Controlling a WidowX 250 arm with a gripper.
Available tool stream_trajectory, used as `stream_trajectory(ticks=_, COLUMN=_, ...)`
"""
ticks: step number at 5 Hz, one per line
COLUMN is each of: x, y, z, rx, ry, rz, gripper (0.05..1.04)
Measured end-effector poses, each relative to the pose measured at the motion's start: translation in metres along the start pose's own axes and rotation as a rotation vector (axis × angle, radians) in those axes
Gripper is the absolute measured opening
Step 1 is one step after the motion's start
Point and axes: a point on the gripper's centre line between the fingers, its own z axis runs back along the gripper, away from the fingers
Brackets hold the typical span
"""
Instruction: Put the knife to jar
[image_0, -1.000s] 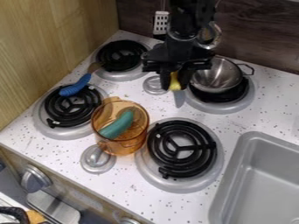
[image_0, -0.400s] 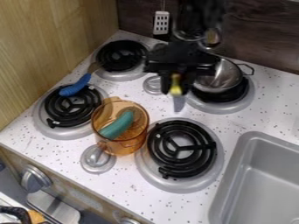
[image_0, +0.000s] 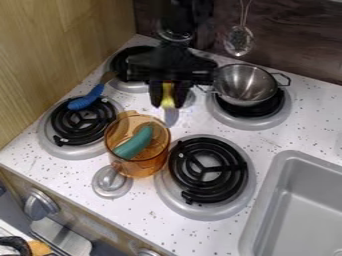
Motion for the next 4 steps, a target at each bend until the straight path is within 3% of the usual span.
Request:
stream_trajectory(ticks=2, x=-0.011, y=0.024, z=-0.013, rx=0.011, ry=0.064, rz=0.039, gripper=0.336)
stream_trajectory(ticks=4, x=-0.015, y=0.030, z=-0.021, rx=-0.017, ry=0.083, rz=0.062, gripper=0.336)
